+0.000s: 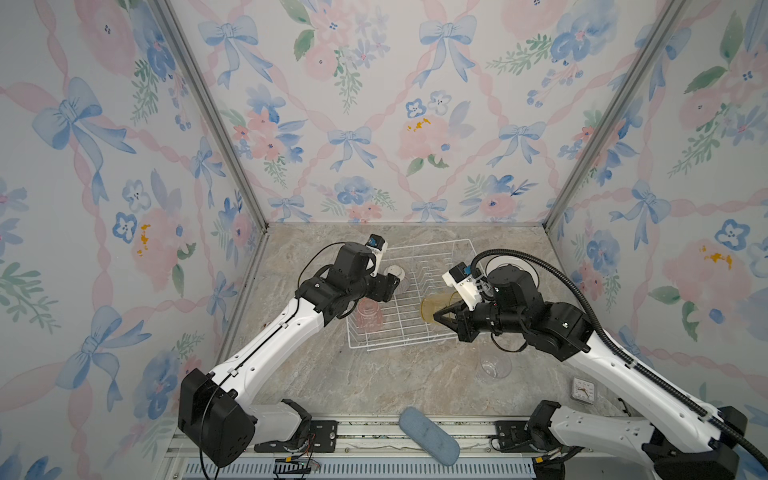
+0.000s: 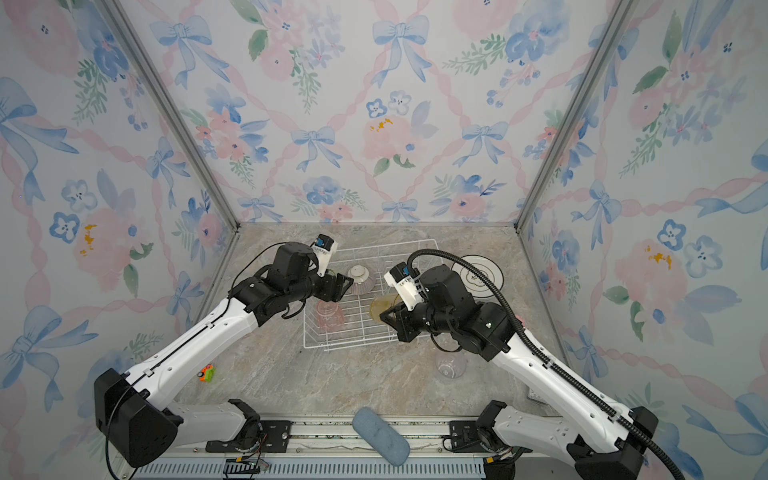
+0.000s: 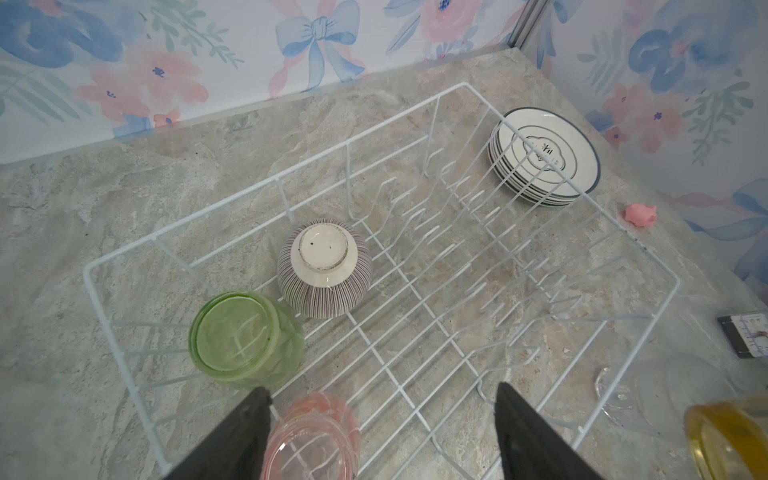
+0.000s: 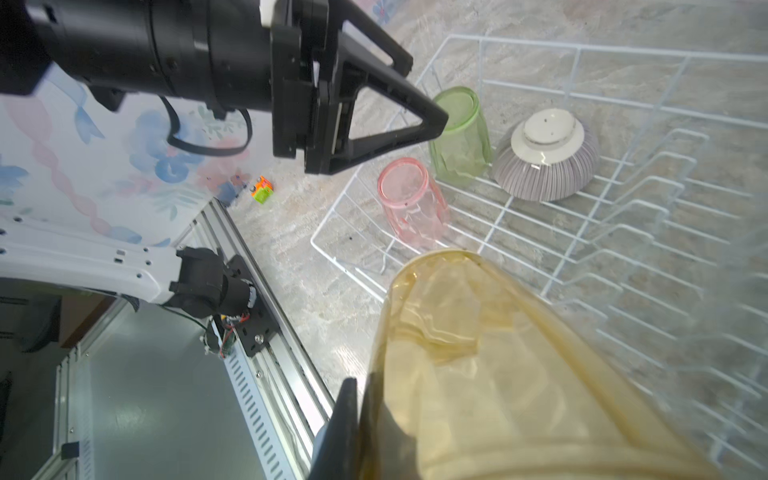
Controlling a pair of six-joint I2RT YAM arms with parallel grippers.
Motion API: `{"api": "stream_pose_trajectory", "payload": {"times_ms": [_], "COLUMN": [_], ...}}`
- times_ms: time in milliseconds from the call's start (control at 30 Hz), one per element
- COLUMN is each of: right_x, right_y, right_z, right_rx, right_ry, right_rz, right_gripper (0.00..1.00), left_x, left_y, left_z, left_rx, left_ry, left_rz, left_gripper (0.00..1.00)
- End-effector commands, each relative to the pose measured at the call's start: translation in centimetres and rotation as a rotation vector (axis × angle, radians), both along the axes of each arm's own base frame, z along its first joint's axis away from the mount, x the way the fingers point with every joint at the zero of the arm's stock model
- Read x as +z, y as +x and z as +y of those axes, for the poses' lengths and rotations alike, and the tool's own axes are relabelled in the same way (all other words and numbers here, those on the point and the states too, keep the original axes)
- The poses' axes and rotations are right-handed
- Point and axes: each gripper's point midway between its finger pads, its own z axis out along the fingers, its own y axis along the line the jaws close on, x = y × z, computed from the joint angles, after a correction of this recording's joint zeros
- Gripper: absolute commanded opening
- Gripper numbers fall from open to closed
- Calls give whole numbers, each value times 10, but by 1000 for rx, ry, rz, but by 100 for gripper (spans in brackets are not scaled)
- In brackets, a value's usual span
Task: Unload the mixed dishes from the dish rack
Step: 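Open the left gripper and carry the yellow glass down with the right gripper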
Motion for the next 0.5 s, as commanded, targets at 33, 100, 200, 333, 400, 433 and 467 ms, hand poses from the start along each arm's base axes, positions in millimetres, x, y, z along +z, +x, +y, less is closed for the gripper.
{"api": "stream_pose_trajectory", "payload": {"times_ms": [33,100,200,333,400,433,467], "right_x": [-52,-61,-74,-96,-109,-116,-122], "right_y": [-28,-35,-44,-47,-46,-46,-47], "right_z": [-46,-50,-49,-43,-42,-42,-42], "right_rx": [-29,-29,-19,-12,-14,-11,-8], "right_ry": [-351,-404,-457,-516,-566,-592,-613], "right_rz": [81,97,114,150,165,174,185], "right_gripper": [0,0,0,0,0,0,0], "left_x": [-13,-14,-13,-15,-19,-21,-22], "left_y": [-2,-2,-3,-2,-1,-2,-2], "left_z": [15,14,12,13,15,15,16], "left_rx": [73,79,81,90,100,101,102], "left_ry": [142,130,110,111,119,121,118], "left_rz": [25,34,42,37,34,34,32], "left_gripper": [86,85,81,79,81,82,82]}}
